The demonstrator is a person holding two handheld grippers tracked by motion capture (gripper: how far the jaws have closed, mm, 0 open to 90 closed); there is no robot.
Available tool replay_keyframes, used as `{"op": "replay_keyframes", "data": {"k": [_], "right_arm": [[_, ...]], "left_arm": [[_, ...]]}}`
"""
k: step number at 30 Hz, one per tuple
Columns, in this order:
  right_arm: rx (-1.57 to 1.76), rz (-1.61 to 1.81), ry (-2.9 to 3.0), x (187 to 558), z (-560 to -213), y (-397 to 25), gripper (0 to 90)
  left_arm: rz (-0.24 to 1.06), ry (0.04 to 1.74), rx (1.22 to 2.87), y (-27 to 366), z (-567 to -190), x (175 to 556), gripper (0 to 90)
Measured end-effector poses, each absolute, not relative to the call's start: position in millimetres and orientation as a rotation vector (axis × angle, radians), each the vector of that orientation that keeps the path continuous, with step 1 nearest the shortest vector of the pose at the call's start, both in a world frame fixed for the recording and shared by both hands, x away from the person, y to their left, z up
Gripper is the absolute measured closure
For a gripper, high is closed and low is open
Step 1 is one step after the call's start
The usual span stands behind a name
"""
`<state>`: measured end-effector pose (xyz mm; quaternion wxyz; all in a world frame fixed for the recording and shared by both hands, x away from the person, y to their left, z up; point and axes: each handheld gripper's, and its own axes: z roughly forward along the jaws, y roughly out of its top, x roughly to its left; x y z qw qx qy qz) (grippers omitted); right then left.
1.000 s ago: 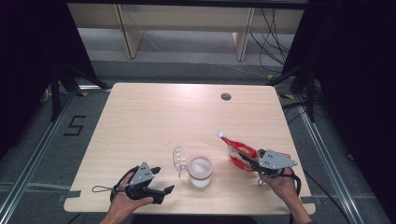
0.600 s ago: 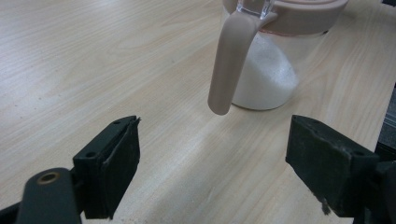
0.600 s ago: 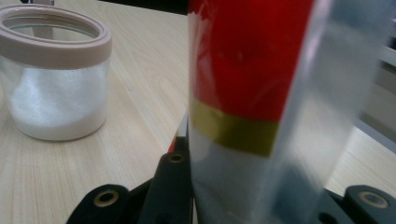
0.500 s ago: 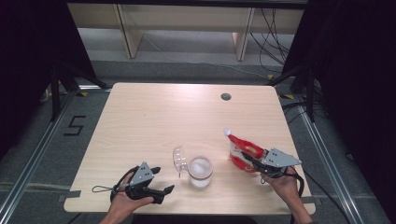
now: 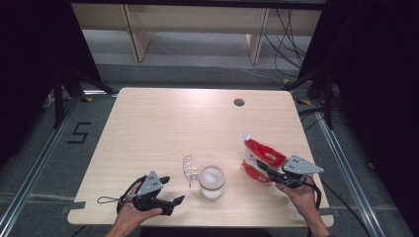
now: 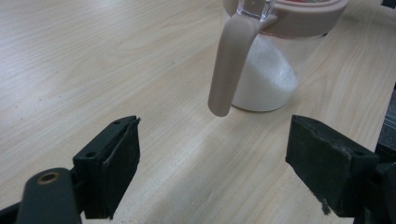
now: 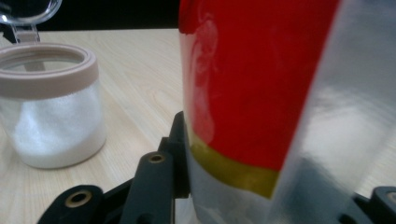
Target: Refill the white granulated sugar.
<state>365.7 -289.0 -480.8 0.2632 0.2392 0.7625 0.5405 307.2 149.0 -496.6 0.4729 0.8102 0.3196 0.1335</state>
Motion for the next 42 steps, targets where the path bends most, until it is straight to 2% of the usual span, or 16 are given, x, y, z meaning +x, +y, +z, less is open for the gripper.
{"op": "replay_keyframes", "data": {"k": [8,14,18,29,42], "right_arm": [[0.739,1.566,2.024,358.2,-475.8,-288.0,58.0],[0.821,1.532,1.981,346.9,-470.2,-289.7,42.8],[0.921,1.565,1.929,333.4,-468.2,-294.2,38.7],[1.023,1.487,1.934,305.5,-464.3,-301.5,36.5],[1.011,1.405,1.977,295.6,-464.5,-304.2,35.8]], "left_arm": [[0.328,0.792,1.979,148.8,-496.5,307.0,17.2],[0.336,0.786,1.995,150.4,-495.2,307.6,17.2],[0.316,0.780,1.964,149.7,-495.6,307.8,17.2],[0.304,0.808,1.943,149.8,-491.4,306.5,17.3],[0.319,0.815,1.937,149.1,-487.5,305.8,17.8]]}}
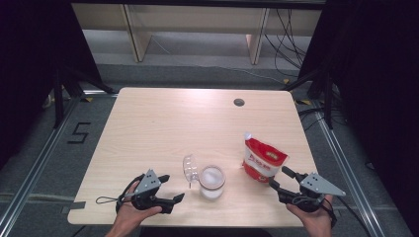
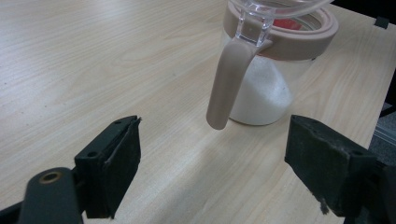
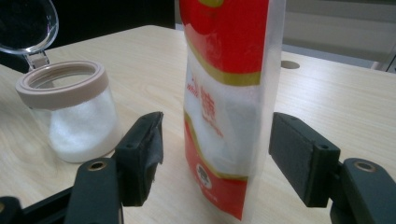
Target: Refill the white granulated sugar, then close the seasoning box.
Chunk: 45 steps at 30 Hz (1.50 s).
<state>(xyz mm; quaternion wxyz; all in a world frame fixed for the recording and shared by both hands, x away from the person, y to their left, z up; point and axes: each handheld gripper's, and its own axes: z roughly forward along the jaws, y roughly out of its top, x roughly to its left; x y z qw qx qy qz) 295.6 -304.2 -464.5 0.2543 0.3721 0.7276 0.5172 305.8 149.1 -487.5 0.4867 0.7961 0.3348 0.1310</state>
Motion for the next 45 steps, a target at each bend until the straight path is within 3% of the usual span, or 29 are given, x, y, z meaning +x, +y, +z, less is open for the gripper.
{"op": "replay_keyframes", "data": {"k": [12,18,20,32,45], "right_arm": [[1.027,1.366,2.013,288.6,-468.2,-303.6,36.0],[1.005,1.347,2.027,286.3,-469.5,-303.9,39.4],[1.017,1.361,2.010,285.6,-467.8,-305.4,39.5],[0.980,1.326,2.064,286.7,-473.6,-299.8,37.7],[0.966,1.301,2.070,287.0,-473.6,-299.3,37.4]], "left_arm": [[0.330,0.807,1.958,146.9,-482.7,304.9,22.8],[0.336,0.799,1.945,147.3,-479.9,304.5,42.7],[0.347,0.789,1.951,148.3,-480.3,304.1,55.8],[0.374,0.752,1.962,145.2,-473.3,303.3,84.6],[0.393,0.709,1.960,141.6,-465.9,301.7,89.3]]}}
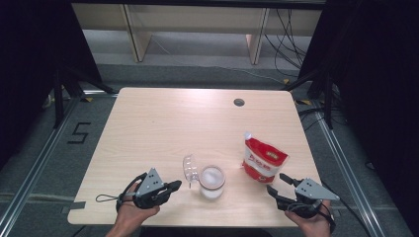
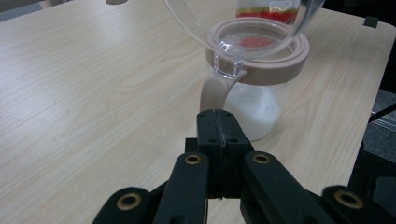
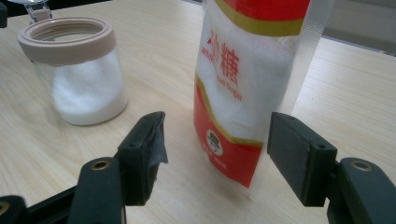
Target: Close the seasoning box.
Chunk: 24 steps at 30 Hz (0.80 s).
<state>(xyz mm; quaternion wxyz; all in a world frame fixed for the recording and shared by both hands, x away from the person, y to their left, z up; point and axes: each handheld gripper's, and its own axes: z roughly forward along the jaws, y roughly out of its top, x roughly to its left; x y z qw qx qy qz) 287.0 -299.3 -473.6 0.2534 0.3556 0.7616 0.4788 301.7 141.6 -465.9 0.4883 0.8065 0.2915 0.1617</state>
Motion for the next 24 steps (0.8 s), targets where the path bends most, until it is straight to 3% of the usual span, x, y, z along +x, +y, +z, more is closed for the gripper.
{"op": "replay_keyframes", "data": {"k": [24], "right_arm": [[1.005,1.295,2.087,286.4,-474.7,-298.9,37.1]], "left_arm": [[0.388,0.706,1.941,129.2,-455.3,309.0,89.2]]}}
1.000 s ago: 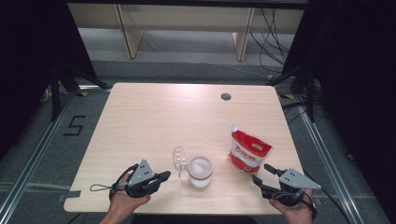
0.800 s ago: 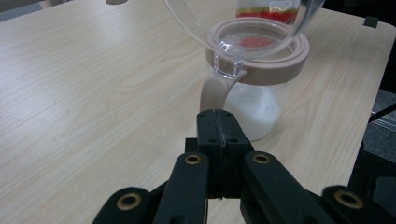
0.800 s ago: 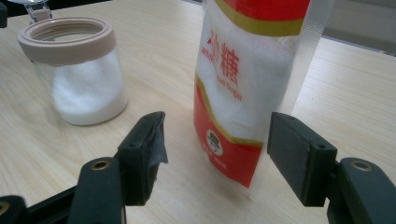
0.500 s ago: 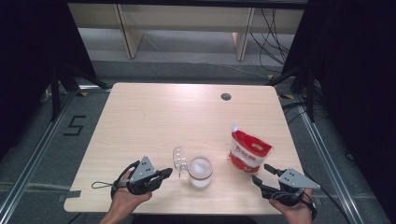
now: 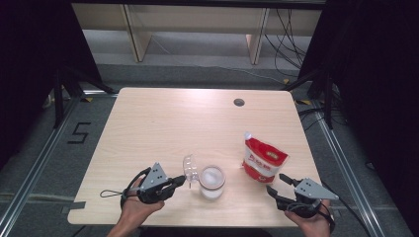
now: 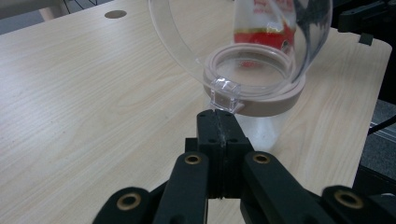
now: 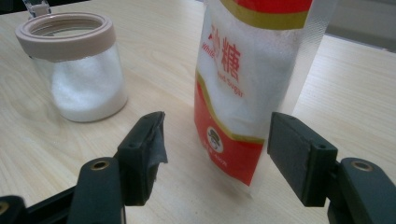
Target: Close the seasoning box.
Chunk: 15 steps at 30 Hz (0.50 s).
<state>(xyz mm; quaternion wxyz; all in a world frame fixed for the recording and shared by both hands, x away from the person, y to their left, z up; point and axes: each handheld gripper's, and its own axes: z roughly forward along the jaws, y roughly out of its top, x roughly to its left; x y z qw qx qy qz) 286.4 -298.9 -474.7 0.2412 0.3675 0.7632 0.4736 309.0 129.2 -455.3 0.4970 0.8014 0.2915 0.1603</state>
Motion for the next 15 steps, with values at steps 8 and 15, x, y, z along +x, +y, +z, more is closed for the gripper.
{"op": "replay_keyframes", "data": {"k": [8,15], "right_arm": [[0.974,1.298,2.079,288.3,-474.7,-300.0,37.1],[1.002,1.302,2.086,287.1,-474.6,-299.8,37.2]], "left_arm": [[0.381,0.703,1.922,125.4,-453.8,307.1,89.3],[0.375,0.687,1.925,122.0,-452.0,304.8,89.3]]}}
